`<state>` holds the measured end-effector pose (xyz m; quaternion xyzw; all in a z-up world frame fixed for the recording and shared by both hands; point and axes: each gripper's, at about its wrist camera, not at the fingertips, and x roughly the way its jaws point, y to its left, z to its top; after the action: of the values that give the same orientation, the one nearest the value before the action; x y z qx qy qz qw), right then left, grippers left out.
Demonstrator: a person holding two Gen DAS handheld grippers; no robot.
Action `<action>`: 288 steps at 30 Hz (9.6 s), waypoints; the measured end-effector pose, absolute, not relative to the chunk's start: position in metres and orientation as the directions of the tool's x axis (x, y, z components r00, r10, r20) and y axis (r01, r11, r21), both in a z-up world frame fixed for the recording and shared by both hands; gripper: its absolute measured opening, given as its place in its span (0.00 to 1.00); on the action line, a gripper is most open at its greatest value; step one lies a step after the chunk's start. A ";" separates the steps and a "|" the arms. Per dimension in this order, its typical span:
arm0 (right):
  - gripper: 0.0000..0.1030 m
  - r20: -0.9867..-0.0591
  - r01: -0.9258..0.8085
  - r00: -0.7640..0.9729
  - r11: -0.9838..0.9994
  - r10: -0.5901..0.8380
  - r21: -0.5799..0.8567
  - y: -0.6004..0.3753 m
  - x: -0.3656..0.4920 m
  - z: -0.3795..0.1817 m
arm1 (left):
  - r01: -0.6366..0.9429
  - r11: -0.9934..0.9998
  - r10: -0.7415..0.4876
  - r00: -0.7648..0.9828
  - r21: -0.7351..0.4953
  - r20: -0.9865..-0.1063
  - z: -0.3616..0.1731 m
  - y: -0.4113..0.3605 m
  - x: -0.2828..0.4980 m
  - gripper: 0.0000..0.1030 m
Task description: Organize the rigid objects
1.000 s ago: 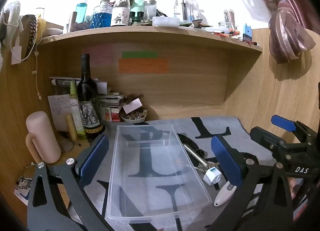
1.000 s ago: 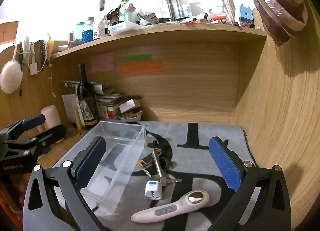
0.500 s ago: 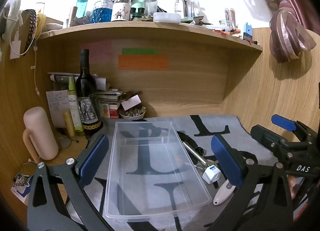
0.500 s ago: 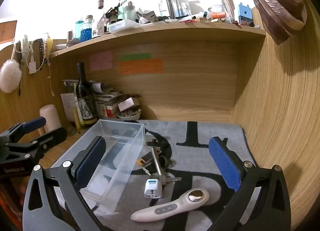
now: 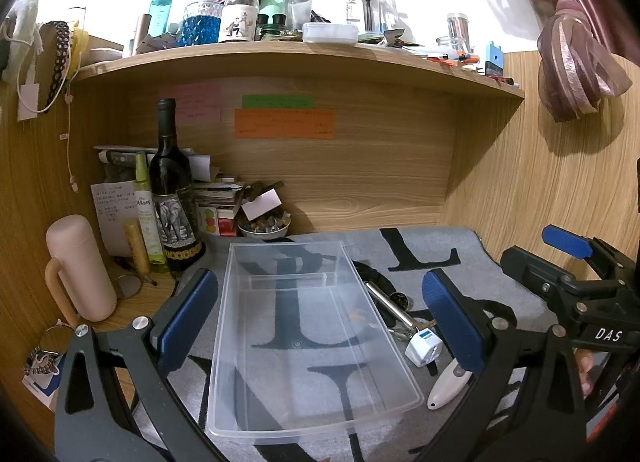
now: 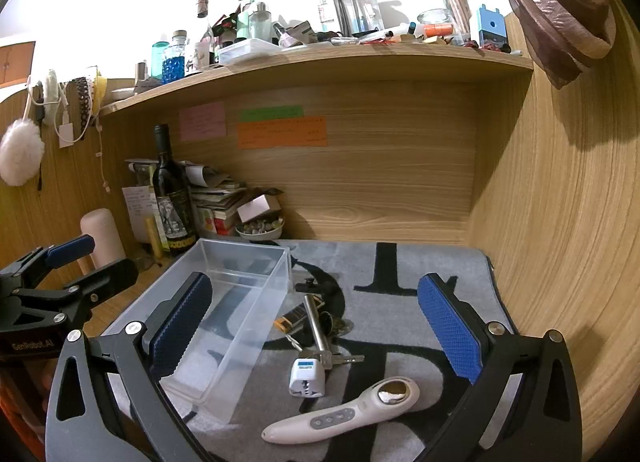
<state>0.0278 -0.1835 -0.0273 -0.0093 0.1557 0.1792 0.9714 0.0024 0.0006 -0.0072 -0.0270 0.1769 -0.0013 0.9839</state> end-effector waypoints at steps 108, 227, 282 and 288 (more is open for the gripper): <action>0.45 -0.732 -0.430 0.568 0.894 0.376 0.126 -0.178 0.155 -0.111 | 0.042 0.983 -0.180 0.452 -0.180 -0.874 -0.098 0.106 0.136 0.15; 0.67 -0.683 -0.661 0.563 0.749 0.466 -0.034 -0.052 0.142 -0.041 | 0.085 0.992 -0.121 0.530 -0.089 -0.839 -0.098 0.096 0.124 0.15; 0.12 -0.796 -0.503 0.519 0.864 0.312 0.010 -0.134 0.199 -0.104 | 0.067 0.994 -0.111 0.511 -0.089 -0.853 -0.103 0.095 0.124 0.15; 0.12 -0.753 -0.524 0.560 0.852 0.345 0.001 -0.126 0.186 -0.080 | 0.067 0.994 -0.110 0.511 -0.089 -0.853 -0.103 0.094 0.124 0.15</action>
<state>0.1862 -0.1261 -0.0805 -0.1124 0.3982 0.2480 0.8759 0.1235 0.0944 -0.1031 -0.0221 0.4919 -0.0509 0.8689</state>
